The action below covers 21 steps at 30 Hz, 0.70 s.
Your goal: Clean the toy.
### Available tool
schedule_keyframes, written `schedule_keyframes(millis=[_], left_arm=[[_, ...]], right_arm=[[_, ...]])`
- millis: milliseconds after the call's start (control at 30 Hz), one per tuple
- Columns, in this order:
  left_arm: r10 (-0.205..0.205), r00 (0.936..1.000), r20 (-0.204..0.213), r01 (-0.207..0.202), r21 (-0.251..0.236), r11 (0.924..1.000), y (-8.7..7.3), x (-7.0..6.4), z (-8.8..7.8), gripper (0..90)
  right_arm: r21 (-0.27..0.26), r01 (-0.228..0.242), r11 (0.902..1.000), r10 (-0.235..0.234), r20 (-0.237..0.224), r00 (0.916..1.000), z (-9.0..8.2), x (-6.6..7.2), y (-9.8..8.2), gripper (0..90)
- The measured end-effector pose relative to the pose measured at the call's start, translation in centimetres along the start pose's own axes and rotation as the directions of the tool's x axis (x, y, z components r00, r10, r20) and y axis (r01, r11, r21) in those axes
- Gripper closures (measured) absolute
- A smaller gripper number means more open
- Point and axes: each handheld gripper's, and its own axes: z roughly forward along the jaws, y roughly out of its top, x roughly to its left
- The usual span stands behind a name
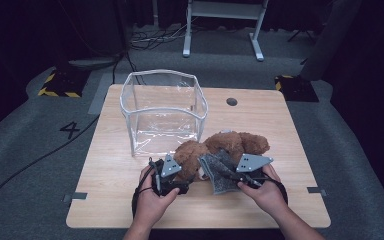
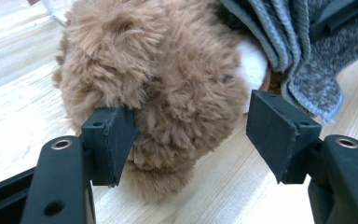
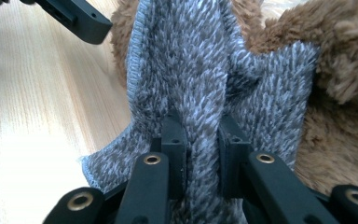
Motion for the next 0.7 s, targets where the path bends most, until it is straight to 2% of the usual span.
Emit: schedule_keyframes(millis=[133, 233, 333, 500, 567, 600, 700], left_arm=[[-0.014, 0.9985, -0.054, 0.014, -0.004, 0.9999, 0.2, 0.3, -0.9, 30.6], [-0.021, 0.9941, -0.106, 0.018, -0.027, 0.9995, 0.5, 0.8, -1.3, 26.4], [-0.025, 0.9957, -0.089, 0.021, -0.039, 0.999, 1.1, 1.3, -0.6, 22.8], [0.0, 0.9984, -0.056, 0.0, 0.011, 0.9999, 1.7, 0.9, 1.5, 21.0], [0.004, 0.9997, -0.026, -0.004, 0.02, 0.9998, 1.6, 0.8, 1.7, 21.1], [0.002, 0.9996, -0.028, -0.001, 0.029, 0.9996, 1.6, 0.7, 1.7, 24.0], [0.021, 0.9988, -0.045, -0.018, 0.06, 0.998, 1.5, 0.6, 1.5, 45.6]], right_arm=[[0.002, -0.002, 1.0, 0.002, -0.002, 1.0, 0.0, -0.2, 0.0, 76.5], [-0.004, -0.006, 1.0, 0.006, 0.001, 1.0, -0.2, -0.3, -0.1, 76.5], [-0.015, -0.003, 0.9999, 0.003, 0.006, 1.0, -0.6, -0.3, 0.0, 76.5], [-0.065, 0.057, 0.9962, -0.057, 0.007, 0.9983, -0.8, 0.1, 1.5, 76.5], [-0.087, 0.066, 0.9941, -0.066, 0.002, 0.9978, -0.6, 0.2, 2.2, 76.5], [-0.092, 0.068, 0.9935, -0.068, -0.001, 0.9977, -0.5, 0.2, 2.4, 76.4], [-0.084, 0.07, 0.994, -0.07, -0.003, 0.9975, 0.2, -0.1, 2.7, 76.4]])
